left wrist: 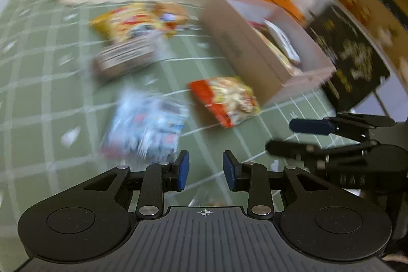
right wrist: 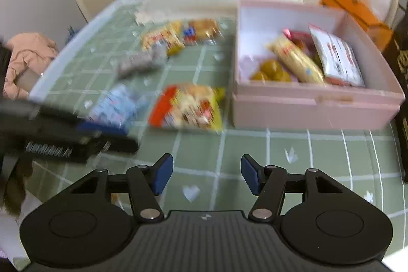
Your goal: Organize snacks
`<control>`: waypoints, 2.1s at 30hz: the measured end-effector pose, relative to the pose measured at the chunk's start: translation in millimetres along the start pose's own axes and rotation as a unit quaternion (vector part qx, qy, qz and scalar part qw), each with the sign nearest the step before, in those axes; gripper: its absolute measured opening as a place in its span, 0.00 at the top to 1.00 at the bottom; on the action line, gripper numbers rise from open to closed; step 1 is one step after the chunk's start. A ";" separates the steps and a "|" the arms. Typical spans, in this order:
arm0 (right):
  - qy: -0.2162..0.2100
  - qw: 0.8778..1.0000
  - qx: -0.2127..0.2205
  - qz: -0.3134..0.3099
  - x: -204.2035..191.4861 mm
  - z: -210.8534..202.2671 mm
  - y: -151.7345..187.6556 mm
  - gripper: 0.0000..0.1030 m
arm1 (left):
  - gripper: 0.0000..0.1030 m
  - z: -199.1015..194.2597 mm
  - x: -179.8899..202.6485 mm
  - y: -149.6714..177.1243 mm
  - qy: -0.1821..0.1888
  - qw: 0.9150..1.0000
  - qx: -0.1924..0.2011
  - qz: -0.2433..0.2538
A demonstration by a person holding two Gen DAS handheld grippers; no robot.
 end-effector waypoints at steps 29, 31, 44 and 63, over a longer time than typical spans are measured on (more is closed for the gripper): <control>0.087 0.996 0.014 -0.002 42.5 -34.2 68.3 0.19 | 0.67 -3.9 28.6 32.8 -0.036 0.997 -0.056 -0.041; 0.101 0.994 0.026 0.008 44.5 -36.7 73.7 0.16 | 0.66 6.4 36.6 23.9 -0.047 0.998 -0.049 -0.016; 0.118 0.991 0.048 0.026 45.4 -44.2 88.1 0.00 | 0.55 20.6 68.5 29.8 -0.086 0.984 -0.041 0.153; 0.155 0.985 0.060 0.048 90.5 -97.5 75.3 0.08 | 0.53 -2.3 47.8 41.9 -0.099 0.987 -0.004 0.129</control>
Point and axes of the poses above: each gripper's, at about its wrist camera, not at the fingertips, and z roughly the way its jaws point, x to its right, y to its underside, the point moved 9 cm from there along z, roughly the way its jaws point, and after that the axes turned 9 degrees about x, right-handed, at the moved point
